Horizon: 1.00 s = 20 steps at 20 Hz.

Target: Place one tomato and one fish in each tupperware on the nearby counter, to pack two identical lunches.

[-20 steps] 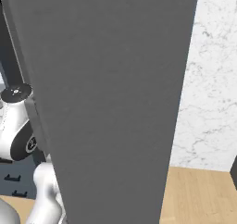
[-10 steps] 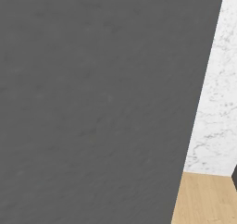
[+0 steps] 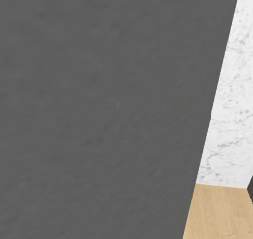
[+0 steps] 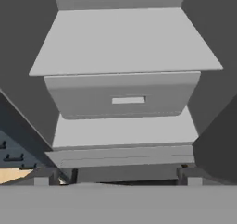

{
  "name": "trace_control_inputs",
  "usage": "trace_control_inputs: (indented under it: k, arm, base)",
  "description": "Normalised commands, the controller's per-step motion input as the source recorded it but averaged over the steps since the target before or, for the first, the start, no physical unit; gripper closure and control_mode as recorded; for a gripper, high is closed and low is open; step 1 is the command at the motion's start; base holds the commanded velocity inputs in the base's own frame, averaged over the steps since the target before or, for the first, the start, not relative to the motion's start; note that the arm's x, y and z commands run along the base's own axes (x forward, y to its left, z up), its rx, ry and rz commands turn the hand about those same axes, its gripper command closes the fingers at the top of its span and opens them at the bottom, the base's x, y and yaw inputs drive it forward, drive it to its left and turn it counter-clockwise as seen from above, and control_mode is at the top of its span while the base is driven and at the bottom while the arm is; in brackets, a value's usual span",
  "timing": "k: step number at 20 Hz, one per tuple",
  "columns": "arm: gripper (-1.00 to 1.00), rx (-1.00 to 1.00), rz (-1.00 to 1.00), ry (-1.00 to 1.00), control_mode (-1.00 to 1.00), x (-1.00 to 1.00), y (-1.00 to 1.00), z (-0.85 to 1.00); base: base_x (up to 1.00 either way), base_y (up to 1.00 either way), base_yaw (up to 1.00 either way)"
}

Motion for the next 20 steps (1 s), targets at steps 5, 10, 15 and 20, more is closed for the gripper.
trace_control_inputs:
  k: [5,10,15,20]
  arm:
    - [-1.00,0.03,-0.17,-0.21,-1.00,0.31,0.00,0.58]
    - [-1.00,0.17,-0.18,-0.13,-1.00,0.22,-0.03,0.81]
    - [-1.00,0.24,-0.15,-0.07,-1.00,0.06,-0.08,0.86]
    - [-1.00,0.23,-0.13,-0.03,-1.00,0.13,-0.18,0.40]
  base:
    - [0.00,0.00,0.00]
    - [0.00,0.00,0.00]
    - [0.00,0.00,0.00]
    - [0.00,0.00,0.00]
